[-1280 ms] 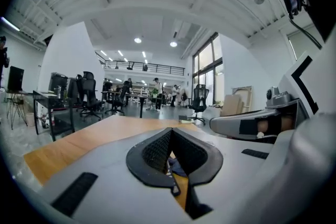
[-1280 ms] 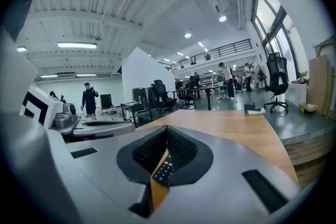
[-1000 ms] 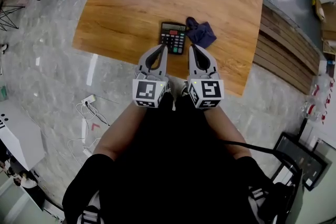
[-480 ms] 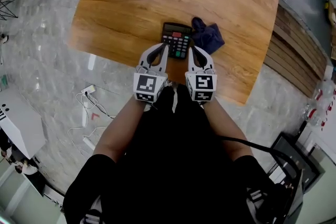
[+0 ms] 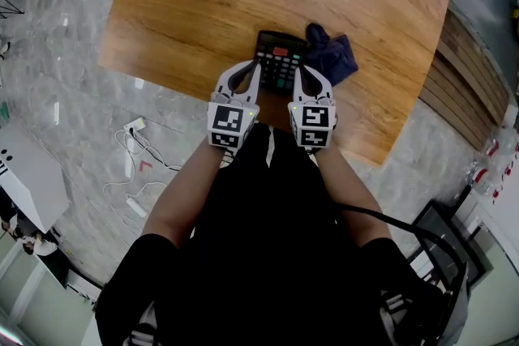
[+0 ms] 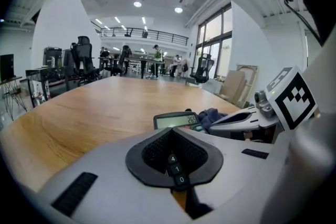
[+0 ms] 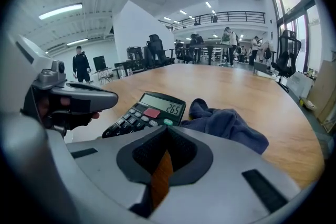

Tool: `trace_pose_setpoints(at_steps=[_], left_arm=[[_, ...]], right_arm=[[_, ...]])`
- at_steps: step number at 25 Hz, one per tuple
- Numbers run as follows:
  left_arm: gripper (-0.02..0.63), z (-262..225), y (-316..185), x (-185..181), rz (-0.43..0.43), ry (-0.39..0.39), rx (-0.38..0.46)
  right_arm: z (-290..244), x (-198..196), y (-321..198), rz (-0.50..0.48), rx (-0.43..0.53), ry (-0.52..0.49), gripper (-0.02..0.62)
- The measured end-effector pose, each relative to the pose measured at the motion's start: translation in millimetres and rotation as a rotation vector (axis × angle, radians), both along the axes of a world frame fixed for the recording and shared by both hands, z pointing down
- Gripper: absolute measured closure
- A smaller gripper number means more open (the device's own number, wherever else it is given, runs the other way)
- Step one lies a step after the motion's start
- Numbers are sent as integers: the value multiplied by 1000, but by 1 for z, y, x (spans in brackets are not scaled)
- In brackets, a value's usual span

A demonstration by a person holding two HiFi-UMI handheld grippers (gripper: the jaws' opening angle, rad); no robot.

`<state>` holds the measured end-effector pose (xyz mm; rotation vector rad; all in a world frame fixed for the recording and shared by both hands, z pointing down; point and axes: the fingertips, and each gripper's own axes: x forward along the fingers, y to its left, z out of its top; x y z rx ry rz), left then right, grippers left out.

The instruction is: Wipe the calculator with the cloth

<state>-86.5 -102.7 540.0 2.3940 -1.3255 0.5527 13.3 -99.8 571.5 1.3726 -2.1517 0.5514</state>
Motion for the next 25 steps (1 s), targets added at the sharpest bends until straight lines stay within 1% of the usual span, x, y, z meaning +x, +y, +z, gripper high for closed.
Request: trace_pose_setpoints(at_steps=[6, 7, 8, 10, 14, 17, 20, 25], left_arm=[[595, 22, -6, -7, -25, 13, -92], [578, 26, -6, -8, -24, 12, -106], [546, 30, -7, -9, -20, 13, -121], [501, 35, -8, -9, -4, 24, -155], [451, 41, -7, -7, 31, 42, -210], [449, 42, -7, -5, 49, 70, -243], [449, 36, -8, -2, 74, 119, -270], [449, 23, -6, 3, 140, 192, -311]], right_arm=[[7, -2, -1, -16, -15, 19, 581], [8, -2, -1, -19, -13, 26, 580], [9, -2, 0, -21, -11, 32, 580], [10, -2, 0, -23, -9, 38, 580], [10, 0, 1, -20, -9, 42, 580], [10, 1, 1, -20, -3, 46, 580], [10, 3, 1, -9, -6, 42, 580], [10, 4, 1, 2, -15, 31, 580]])
